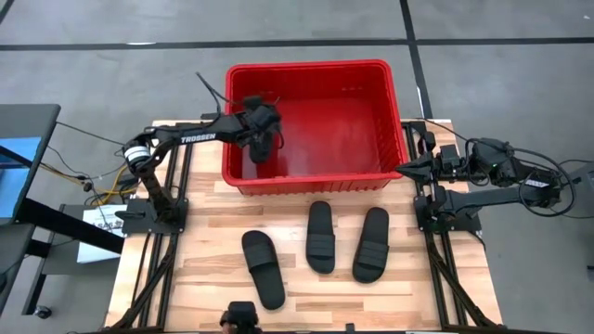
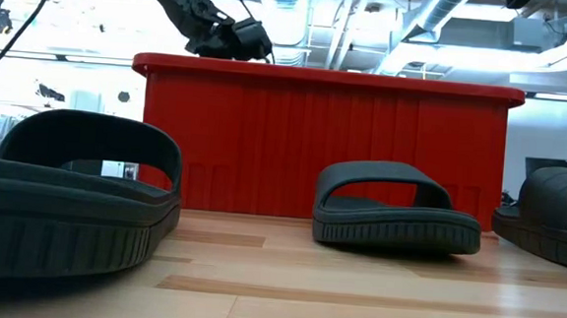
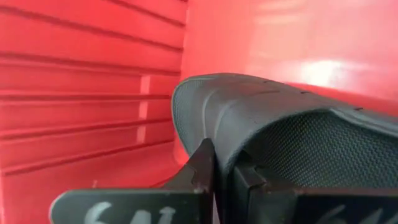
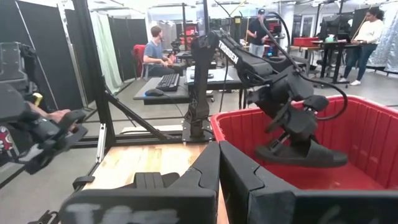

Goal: Pick and place slides into bin
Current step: Put the black slides into the red bin

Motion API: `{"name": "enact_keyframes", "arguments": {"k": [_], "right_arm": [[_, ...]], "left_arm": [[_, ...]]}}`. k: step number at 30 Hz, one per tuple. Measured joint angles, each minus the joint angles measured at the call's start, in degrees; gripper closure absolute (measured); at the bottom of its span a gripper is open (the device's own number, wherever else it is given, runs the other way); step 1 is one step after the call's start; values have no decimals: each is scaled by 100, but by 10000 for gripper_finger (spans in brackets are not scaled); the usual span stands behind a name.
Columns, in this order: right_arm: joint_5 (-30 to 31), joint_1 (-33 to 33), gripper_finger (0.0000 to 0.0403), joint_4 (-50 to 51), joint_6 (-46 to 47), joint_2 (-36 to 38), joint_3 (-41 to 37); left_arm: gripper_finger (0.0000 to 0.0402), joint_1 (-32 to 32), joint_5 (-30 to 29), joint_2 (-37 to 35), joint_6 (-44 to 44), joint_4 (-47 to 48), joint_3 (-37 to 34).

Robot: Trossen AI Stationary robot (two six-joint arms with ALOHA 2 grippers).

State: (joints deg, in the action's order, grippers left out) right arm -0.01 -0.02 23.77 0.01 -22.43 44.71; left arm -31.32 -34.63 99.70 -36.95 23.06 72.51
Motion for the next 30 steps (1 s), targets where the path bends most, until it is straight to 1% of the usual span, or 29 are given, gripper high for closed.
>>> {"name": "enact_keyframes", "arguments": {"k": [2,5,7,12,21,30], "right_arm": [[-1,0,403,1,0,0,0],[0,-1,403,2,0,-1,-2],[0,1,403,1,0,1,0],[0,1,403,1,0,0,-1],[0,-1,403,1,0,-1,-1],[0,1,403,2,0,1,-2]], "left_arm": [[401,-135,-100,0,-165,-59,-66],[401,-336,118,0,-152,-16,-73],[401,-401,85,0,-154,-27,-75],[401,-419,292,23,-152,-63,-75],[401,-419,288,66,-133,-53,-75],[369,-438,363,68,-185,-29,-75]]}}
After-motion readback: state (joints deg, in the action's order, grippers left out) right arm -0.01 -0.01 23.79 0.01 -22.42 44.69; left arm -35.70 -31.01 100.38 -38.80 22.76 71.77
